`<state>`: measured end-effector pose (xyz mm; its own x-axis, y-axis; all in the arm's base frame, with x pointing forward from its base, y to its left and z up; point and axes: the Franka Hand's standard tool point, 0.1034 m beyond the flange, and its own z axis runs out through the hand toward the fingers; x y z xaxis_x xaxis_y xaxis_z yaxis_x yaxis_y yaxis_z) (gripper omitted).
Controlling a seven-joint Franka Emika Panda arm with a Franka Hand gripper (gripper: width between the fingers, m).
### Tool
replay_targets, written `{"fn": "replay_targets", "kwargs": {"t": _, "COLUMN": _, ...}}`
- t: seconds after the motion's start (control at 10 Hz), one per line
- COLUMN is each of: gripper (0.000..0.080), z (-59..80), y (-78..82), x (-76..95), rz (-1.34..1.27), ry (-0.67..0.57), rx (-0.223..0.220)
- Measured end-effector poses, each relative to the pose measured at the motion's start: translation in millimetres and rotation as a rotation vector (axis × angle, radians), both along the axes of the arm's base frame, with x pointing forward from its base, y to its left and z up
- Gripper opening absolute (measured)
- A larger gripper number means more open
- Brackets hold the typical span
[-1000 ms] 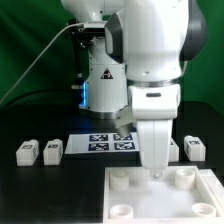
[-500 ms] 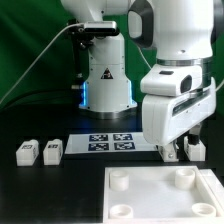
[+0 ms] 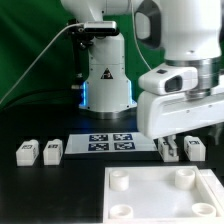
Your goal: Assemble one leg
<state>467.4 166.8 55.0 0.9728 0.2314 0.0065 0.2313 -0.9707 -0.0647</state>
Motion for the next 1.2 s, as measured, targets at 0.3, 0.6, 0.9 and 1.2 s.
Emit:
{"fn": "replay_targets", "kwargs": {"t": 0.3, "gripper": 0.0649, "z": -3.6, "y": 10.2, "x": -13.6, "rz": -0.06, "ry": 0.036, "rx": -0.01}}
{"fn": "replay_targets", "kwargs": {"t": 0.6, "gripper": 0.0649, "z": -4.2, "y": 14.2, "x": -31.7, "rz": -0.075, "ry": 0.198, "rx": -0.071}}
{"fn": "replay_targets", "kwargs": {"t": 0.9, "gripper": 0.0649, "z": -8.5, "y": 11.6, "x": -52.5, "rz": -0.077, "ry": 0.487, "rx": -0.153}}
{"fn": "replay_targets", "kwargs": {"t": 1.2, "gripper": 0.0649, "z": -10.6, "y": 6.8, "x": -54.0, "rz": -0.062, "ry": 0.708, "rx": -0.207}}
